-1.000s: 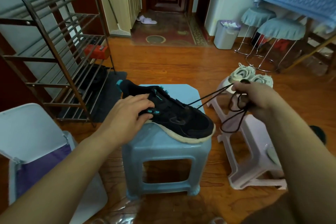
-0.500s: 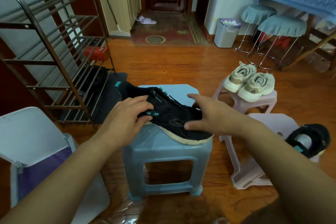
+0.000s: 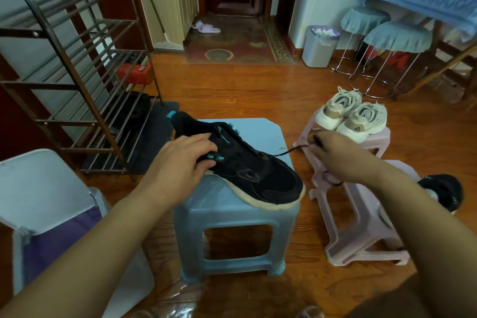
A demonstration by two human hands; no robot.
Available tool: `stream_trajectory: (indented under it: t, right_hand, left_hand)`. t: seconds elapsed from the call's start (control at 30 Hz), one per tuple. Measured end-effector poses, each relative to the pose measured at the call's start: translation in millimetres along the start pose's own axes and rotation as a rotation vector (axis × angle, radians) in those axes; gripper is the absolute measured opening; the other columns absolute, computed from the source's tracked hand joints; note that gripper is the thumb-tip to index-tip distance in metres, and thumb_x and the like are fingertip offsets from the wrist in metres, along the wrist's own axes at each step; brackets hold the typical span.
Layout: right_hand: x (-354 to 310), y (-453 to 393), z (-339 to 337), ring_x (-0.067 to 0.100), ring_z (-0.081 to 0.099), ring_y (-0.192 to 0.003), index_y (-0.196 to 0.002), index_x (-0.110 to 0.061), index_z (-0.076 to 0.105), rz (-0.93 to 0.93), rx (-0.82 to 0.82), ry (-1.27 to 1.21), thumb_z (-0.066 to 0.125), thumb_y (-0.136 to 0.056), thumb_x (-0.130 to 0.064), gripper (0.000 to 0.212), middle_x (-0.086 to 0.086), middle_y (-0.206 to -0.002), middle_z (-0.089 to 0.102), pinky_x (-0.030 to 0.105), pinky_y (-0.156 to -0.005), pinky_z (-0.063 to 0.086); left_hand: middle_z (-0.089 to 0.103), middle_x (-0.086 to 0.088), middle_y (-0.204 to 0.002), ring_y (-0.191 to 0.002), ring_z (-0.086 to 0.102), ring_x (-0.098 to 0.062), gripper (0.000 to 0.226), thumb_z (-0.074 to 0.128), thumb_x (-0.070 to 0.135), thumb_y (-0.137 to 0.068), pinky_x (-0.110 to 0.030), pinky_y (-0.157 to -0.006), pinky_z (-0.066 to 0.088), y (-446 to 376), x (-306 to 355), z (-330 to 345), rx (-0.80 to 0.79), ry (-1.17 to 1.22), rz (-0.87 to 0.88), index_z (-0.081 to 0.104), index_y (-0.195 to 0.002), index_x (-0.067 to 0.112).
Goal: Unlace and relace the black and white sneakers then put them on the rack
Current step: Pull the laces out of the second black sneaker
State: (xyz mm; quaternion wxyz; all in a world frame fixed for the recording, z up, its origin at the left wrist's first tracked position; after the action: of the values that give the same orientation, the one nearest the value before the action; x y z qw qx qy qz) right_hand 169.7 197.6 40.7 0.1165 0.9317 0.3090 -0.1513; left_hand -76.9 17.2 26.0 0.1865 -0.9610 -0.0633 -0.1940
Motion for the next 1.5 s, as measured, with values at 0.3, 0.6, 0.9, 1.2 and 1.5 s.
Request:
stream_trajectory:
  t: [0.3,0.6,0.9,1.2,1.5]
  right_hand:
    - [-77,41,-14,0.02,0.052,-0.082,-0.08,-0.017,0.064,-0.077,0.039,-1.249,0.05,-0.102,-0.038,0.033,0.004,-0.085,0.055,0.036,-0.082,0.044]
    - [-251,41,62,0.008,0.059,-0.091,-0.099,-0.023,0.067,-0.42,-0.226,-1.235,0.048,-0.104,-0.033,0.022,-0.002,-0.102,0.063,0.032,-0.089,0.047]
    - [-363,34,188,0.009,0.049,-0.125,-0.145,-0.019,0.041,-0.64,-0.433,-0.567,0.058,-0.101,-0.017,0.047,0.0,-0.141,0.052,0.023,-0.102,0.039]
    - [-293,35,190,0.011,0.049,-0.132,-0.144,-0.025,0.048,-0.415,-0.356,-0.499,0.061,-0.099,-0.017,0.047,-0.004,-0.144,0.052,0.025,-0.107,0.039]
    - [-186,71,69,0.01,0.052,-0.077,-0.11,-0.011,0.069,-0.363,0.572,-0.177,0.061,-0.092,-0.004,0.02,0.001,-0.111,0.053,0.024,-0.067,0.041]
  left_hand:
    - [0.04,0.009,-0.15,-0.142,0.034,-0.01,0.039,0.067,0.035,-0.095,-0.028,-0.115,0.031,13,40,-2,0.135,0.336,-0.203,0.058,-0.132,0.033]
    - [0.063,-0.022,-0.134,-0.112,0.067,-0.038,0.09,0.031,0.084,-0.09,-0.052,-0.084,0.057,114,-13,-73,-0.311,1.819,-0.84,0.055,-0.142,0.015]
    - [0.057,-0.006,-0.073,-0.054,0.052,-0.009,0.01,0.055,0.0,-0.1,-0.015,-0.043,0.042,199,-150,-110,0.138,1.023,-1.046,0.063,-0.101,0.007]
    - [0.057,0.001,-0.13,-0.12,0.056,-0.023,0.061,0.045,-0.012,-0.088,-0.032,-0.093,0.05,232,-245,-41,-0.34,0.382,-1.089,0.059,-0.137,0.02]
    - [0.069,-0.002,-0.1,-0.096,0.069,-0.024,0.048,0.048,-0.018,-0.085,-0.032,-0.082,0.054,163,-173,-65,-0.045,0.371,-0.795,0.066,-0.108,0.02]
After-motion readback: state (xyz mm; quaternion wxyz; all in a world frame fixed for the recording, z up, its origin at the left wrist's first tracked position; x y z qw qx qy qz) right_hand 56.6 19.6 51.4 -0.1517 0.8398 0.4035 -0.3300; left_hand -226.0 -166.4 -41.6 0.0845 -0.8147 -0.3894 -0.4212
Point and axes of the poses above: each hand's wrist, its own y-axis away from the middle knuckle, its own z-axis out of the palm, x = y × z, the point moved 4 cm from there along -y, towards the middle knuckle
